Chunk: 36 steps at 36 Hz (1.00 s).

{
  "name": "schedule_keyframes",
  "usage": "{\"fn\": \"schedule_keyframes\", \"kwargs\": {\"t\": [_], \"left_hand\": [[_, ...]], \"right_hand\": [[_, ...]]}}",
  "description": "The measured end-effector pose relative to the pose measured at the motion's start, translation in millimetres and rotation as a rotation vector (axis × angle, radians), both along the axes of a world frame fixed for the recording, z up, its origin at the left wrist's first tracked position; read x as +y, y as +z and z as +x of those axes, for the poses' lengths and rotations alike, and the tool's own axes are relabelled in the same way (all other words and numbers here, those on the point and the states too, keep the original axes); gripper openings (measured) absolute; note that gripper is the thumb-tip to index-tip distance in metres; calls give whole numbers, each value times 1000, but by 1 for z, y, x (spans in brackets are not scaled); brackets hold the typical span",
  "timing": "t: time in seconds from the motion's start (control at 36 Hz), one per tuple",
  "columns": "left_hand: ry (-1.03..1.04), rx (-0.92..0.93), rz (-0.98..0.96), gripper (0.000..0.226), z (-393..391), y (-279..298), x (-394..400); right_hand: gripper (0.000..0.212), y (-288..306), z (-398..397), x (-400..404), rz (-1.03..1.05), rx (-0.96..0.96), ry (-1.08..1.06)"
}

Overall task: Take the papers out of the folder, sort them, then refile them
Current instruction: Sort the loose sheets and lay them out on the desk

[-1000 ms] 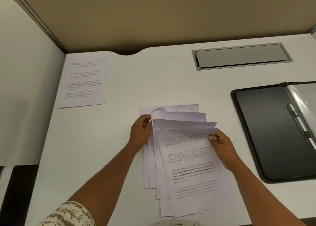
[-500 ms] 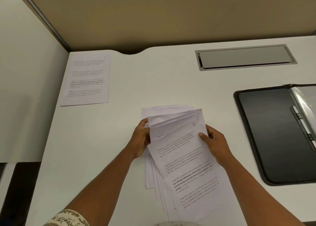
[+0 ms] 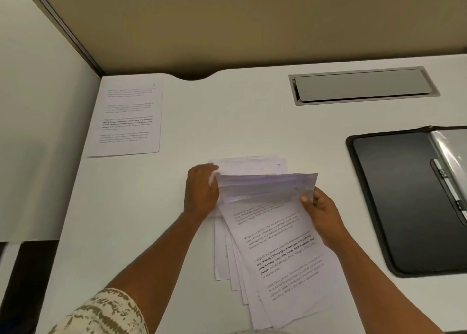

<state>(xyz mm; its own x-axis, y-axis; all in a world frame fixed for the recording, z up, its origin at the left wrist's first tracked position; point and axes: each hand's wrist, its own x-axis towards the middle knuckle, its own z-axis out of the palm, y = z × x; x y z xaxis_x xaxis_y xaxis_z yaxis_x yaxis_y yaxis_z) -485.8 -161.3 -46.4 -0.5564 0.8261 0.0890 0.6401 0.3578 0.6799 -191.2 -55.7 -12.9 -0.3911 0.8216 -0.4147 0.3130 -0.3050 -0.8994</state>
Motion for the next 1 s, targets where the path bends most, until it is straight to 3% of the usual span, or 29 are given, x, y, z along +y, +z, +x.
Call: {"fn": "schedule_keyframes", "kwargs": {"t": [0.08,0.14,0.22,0.31,0.36,0.42,0.5,0.56,0.69,0.83,0.92,0.94,1.0], "left_hand": [[-157,267,-243,65,-10,-11,5],[-230,328,-399,79,-11,-13,7],[-271,376,-443,71,-10,-13,8],[-262,341,-299,55,-7,-7,7],[-251,251,-171,35,-4,-8,9],[-199,-26,-95,15,-3,-4,13],[-103,-726,-109,24,4,18,16],[-117,-916,-69,28,6,29,14],[-133,-1103,-97,23,6,40,12],[-136,-1251,-209,28,5,48,13],[-37,-1429,-127,19,3,50,13],[50,-1413,-78,18,3,50,15],[196,-1090,-29,16,2,44,19]], "right_hand": [[29,1,3,1,-12,8,-7],[31,0,4,2,-9,8,15],[32,-1,7,4,1,-2,36],[32,-1,7,4,-4,-7,18],[32,-3,7,4,-3,-17,18],[29,-5,8,4,-13,-15,14],[23,-5,6,6,-32,-11,-10],[22,-4,4,7,-45,2,-18],[13,-7,-1,11,-71,2,-19],[29,-3,-8,11,-79,40,-34],[27,-3,-6,11,-71,55,-23],[28,-3,-5,11,-56,57,-14],[32,-2,-4,9,-18,57,1]]}}
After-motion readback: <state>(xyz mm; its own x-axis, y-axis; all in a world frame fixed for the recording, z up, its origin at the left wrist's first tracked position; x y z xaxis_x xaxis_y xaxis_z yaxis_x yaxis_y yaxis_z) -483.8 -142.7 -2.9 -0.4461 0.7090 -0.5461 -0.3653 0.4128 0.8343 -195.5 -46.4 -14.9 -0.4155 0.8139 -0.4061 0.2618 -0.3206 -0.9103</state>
